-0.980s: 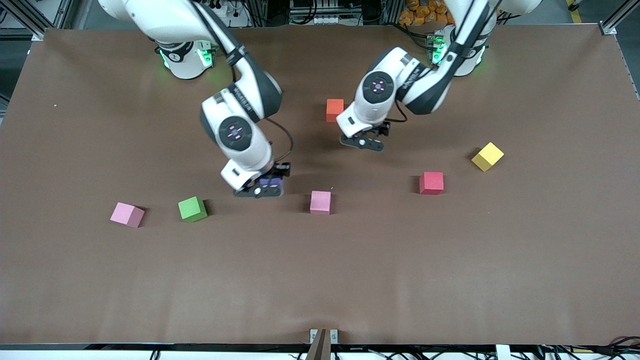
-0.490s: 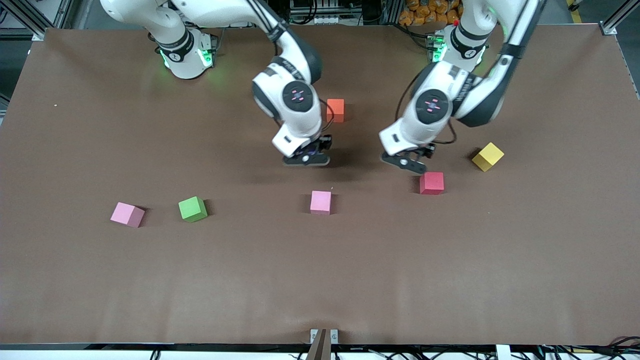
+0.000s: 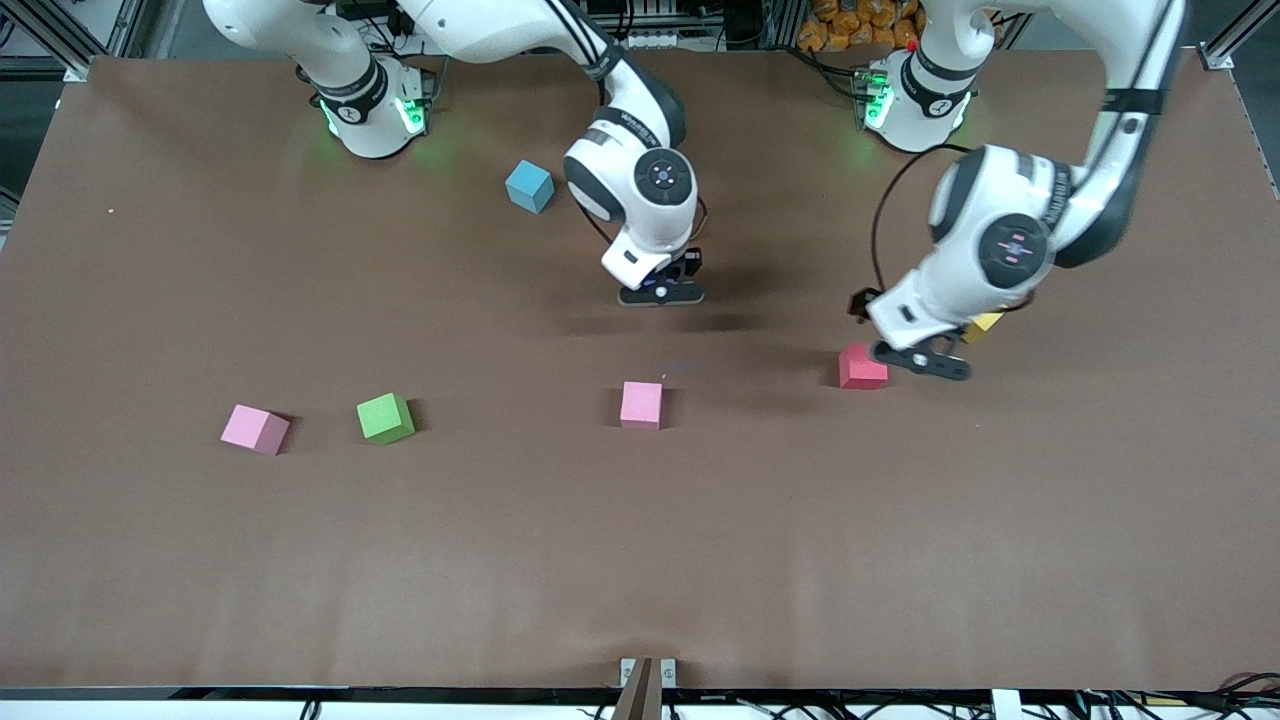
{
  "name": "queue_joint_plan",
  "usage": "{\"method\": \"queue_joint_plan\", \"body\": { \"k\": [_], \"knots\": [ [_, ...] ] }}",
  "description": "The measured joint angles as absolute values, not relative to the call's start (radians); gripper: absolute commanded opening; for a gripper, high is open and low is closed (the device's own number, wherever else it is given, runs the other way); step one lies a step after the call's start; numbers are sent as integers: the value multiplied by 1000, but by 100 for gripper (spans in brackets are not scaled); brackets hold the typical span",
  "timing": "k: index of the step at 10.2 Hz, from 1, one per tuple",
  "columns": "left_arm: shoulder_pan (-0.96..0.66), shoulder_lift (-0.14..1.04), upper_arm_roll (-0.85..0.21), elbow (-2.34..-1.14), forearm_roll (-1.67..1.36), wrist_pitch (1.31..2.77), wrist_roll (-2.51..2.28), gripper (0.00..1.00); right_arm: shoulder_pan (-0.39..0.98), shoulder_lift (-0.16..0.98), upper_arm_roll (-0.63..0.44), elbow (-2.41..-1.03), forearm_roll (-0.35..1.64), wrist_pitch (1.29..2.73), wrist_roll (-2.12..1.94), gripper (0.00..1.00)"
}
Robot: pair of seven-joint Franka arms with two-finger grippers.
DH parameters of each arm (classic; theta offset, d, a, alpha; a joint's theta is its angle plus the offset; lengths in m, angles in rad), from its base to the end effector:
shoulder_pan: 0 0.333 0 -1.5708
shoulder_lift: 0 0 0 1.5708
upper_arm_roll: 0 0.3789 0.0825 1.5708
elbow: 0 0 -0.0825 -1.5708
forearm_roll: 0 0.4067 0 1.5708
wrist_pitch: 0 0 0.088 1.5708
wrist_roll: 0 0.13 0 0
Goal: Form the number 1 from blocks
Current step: 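Reach and grasp the magenta block with the left gripper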
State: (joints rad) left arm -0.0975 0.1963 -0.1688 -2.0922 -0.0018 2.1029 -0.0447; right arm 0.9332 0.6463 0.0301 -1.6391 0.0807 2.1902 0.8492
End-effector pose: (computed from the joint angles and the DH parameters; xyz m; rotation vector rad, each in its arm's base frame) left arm 0.5581 -0.1502 0.3408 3.1034 -0.3433 -0.2911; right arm 0.4158 0.6009 0.2442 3.1099 0.0916 -0.1917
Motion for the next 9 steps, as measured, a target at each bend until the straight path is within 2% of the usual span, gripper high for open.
{"method": "queue_joint_plan", "body": {
  "k": [5,9],
  "knots": [
    [-94,272,-185,-2079,-85,2203,-180,100,991,654,30,-1638,81,2188,876,0],
    [-120,381,-185,-1981,-98,2241,-202,100,1004,659,31,-1639,81,2214,876,0]
  ]
}}
